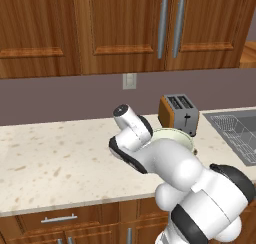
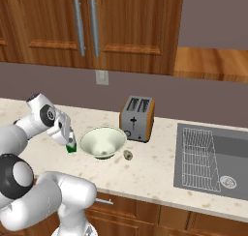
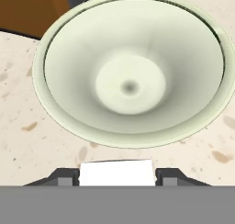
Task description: Gather the eggs and milk located in the vicinity of the sink area and place them right next to the bowl.
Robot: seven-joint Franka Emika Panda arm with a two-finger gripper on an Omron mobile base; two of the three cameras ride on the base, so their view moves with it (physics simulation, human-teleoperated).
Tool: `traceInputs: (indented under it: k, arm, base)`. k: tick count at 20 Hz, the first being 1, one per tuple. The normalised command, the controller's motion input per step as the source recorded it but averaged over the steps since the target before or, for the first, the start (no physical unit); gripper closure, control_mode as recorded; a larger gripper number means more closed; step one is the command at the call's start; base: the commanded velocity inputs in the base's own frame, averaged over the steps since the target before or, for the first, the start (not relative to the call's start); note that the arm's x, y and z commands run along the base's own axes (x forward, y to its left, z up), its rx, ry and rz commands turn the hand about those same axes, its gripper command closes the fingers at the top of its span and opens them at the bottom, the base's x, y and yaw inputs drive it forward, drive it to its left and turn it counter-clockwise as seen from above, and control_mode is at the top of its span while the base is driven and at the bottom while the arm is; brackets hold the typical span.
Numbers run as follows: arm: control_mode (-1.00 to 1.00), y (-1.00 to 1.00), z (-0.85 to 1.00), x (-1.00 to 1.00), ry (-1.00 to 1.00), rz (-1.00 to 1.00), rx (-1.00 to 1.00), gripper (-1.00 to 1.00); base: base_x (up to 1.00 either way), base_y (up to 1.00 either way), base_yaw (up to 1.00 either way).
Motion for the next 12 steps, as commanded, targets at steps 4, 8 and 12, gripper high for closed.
traceInputs:
  k: [4,8,12]
  arm:
    - [-1.00,0.06,-0.18,0.00,0.00,-0.04,0.00,1.00]
    - [-1.00,0.00,-0.15,0.02,0.00,-0.02,0.00,1.00]
    - [-1.00,0.00,-0.15,0.04,0.00,-0.01,0.00,1.00]
  base:
    - [0.00,0.00,0.00]
    - [0.00,0.00,0.00]
    - [0.00,0.00,0.00]
